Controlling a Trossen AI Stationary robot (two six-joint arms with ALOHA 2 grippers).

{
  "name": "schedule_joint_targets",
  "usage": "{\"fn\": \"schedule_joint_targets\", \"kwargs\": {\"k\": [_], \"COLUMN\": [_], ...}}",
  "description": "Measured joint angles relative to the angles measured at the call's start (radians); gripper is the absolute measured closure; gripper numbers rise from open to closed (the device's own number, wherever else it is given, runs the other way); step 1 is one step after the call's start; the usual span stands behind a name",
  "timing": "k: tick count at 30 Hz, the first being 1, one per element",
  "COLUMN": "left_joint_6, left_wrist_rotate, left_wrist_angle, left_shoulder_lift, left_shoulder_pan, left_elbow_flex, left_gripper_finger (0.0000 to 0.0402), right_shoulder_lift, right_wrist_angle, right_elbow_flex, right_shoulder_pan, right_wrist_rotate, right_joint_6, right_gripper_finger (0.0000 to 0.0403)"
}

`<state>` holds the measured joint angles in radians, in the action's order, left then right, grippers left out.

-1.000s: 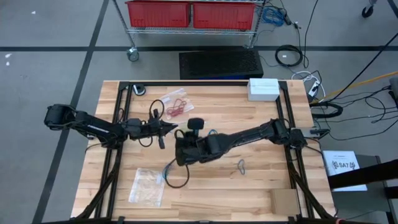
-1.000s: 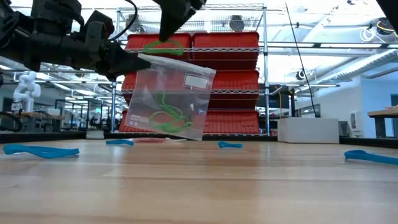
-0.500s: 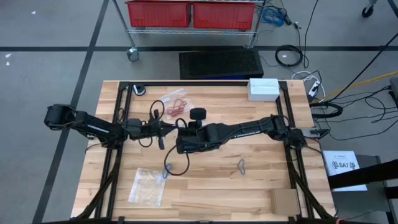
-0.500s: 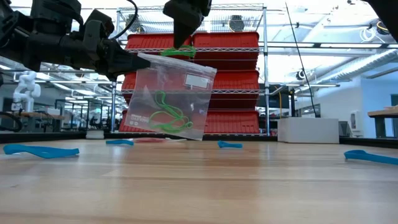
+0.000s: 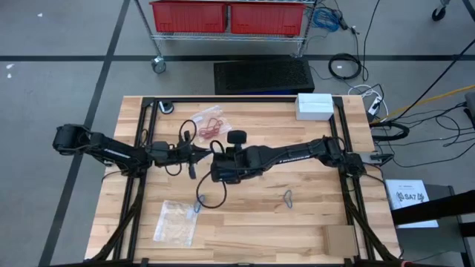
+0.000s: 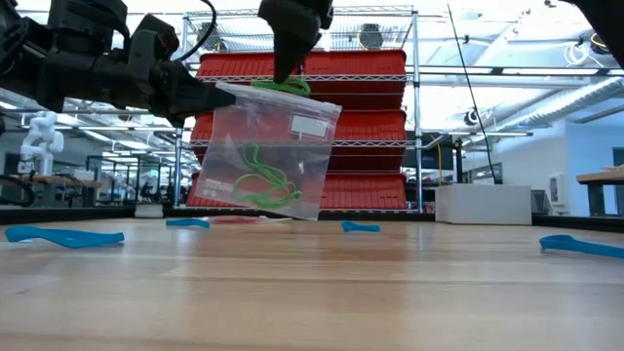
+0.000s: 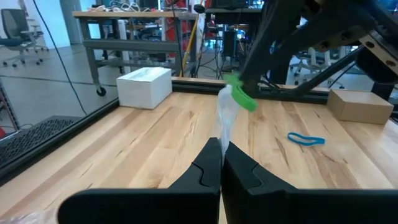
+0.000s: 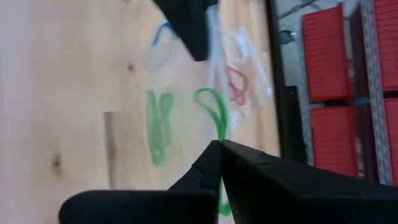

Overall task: Sort rubber bands
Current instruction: Put the green rubber band into the zip bag

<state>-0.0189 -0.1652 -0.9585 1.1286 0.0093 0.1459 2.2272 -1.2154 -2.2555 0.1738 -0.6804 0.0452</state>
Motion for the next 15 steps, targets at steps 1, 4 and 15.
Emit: {"fn": "schedule_joint_targets", "kwargs": {"k": [1,4,15], "left_joint_6": [0.0,0.0,0.0], "left_wrist_rotate": [0.0,0.0,0.006], "left_wrist_angle": [0.0,0.0,0.0], "left_shoulder_lift": [0.0,0.0,0.0], "left_shoulder_pan": [0.0,0.0,0.0], "left_elbow_flex": [0.0,0.0,0.0], "left_gripper_finger": [0.0401,0.0401,0.0401], "right_shoulder_lift": [0.0,0.0,0.0], "right_wrist_angle": [0.0,0.0,0.001], "right_elbow_flex": [0.0,0.0,0.0], "right_shoulder_pan": [-0.002,-0.014,-0.07], "right_wrist_rotate": [0.016,0.049,0.158], "right_joint_6": [0.001,0.012,0.02], "right_gripper_finger": [0.0403,0.0403,0.0403]}}
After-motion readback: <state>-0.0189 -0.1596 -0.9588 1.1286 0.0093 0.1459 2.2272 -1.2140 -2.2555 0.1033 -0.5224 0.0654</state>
